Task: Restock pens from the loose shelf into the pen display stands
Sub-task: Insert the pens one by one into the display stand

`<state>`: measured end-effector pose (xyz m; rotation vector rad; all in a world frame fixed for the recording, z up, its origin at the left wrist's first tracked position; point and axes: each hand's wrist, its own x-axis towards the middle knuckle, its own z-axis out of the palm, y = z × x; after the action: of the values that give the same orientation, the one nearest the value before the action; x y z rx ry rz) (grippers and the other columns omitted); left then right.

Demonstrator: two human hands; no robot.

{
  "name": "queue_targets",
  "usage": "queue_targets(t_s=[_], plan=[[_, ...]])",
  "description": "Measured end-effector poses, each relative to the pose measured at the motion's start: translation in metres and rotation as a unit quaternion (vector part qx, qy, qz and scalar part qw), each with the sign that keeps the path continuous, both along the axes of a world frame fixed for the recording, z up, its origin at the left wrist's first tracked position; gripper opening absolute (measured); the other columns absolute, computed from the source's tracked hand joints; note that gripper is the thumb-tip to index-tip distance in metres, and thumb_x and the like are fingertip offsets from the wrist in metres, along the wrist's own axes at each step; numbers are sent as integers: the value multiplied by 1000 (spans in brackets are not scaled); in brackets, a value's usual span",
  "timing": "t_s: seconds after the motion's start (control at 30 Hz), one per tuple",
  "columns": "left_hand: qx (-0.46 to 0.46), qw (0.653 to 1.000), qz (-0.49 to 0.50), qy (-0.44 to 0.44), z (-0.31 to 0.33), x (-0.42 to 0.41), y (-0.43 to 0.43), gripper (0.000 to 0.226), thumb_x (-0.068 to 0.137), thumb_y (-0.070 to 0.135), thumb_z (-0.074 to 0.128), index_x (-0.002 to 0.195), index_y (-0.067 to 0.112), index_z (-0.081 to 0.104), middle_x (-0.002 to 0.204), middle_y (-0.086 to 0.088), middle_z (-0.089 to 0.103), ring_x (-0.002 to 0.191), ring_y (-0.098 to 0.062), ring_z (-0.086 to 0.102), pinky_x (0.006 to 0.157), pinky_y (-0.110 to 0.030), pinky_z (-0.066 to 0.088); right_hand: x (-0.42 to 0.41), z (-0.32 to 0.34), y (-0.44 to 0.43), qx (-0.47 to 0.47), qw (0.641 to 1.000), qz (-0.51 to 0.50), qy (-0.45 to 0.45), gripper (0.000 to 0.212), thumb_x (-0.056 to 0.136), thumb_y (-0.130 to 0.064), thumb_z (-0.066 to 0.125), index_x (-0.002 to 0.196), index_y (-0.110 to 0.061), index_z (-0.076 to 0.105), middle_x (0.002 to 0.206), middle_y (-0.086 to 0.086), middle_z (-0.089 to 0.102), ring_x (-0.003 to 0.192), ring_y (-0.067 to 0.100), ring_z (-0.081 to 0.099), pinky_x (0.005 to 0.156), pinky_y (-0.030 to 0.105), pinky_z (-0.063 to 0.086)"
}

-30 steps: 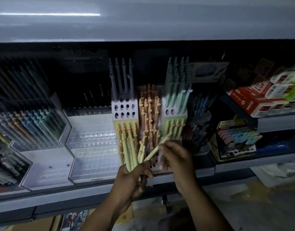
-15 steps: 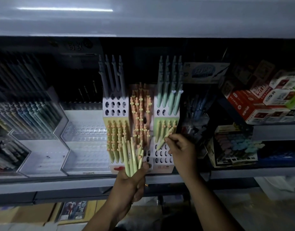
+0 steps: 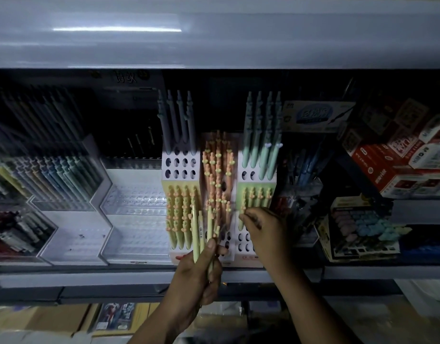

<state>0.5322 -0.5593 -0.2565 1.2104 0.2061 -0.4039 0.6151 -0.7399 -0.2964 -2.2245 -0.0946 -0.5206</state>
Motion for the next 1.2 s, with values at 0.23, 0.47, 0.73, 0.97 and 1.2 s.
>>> queue_targets(t_s=[0.23, 0.47, 0.73, 0.97, 1.2], plan=[[8, 1000, -12, -8, 3, 7, -4, 46, 96, 50, 59, 82, 7, 69, 57, -8, 36, 41, -17, 24, 47, -26, 20, -1, 1, 0, 1, 1000, -10, 21, 10, 91, -26, 74, 91, -16, 75, 84, -6, 71, 78, 9, 66, 69, 27, 54], [39, 999, -28, -24, 9, 10, -9, 49, 95, 47, 64, 75, 2, 59, 53, -13, 37, 36, -16, 26, 47, -28, 17, -18, 24, 0, 136, 986, -19, 98, 6, 91, -26, 73, 88, -25, 67, 82, -14, 68, 78, 1, 64, 68, 19, 49], [105, 992, -20, -61, 15, 13, -17, 43, 96, 30, 65, 80, -10, 66, 53, -10, 62, 34, -19, 35, 42, -22, 32, -36, 57, 6, 276, 931, 164, 171, 11, 92, -20, 73, 91, -9, 70, 63, -10, 63, 52, 5, 54, 50, 20, 43], [156, 985, -12, -77, 12, 14, -19, 32, 97, 17, 65, 82, -11, 64, 43, -4, 57, 29, -15, 34, 39, -20, 31, -39, 54, 20, 293, 923, 152, 198, 15, 85, -17, 80, 83, -9, 68, 67, 8, 67, 51, 14, 61, 55, 28, 47], [147, 984, -13, -99, 15, 14, -16, 51, 100, 35, 58, 75, -9, 64, 43, -1, 52, 36, -19, 34, 47, -28, 32, -37, 53, 19, 334, 908, 131, 214, 9, 93, -7, 67, 86, -3, 70, 53, 0, 59, 43, 10, 48, 44, 23, 39]])
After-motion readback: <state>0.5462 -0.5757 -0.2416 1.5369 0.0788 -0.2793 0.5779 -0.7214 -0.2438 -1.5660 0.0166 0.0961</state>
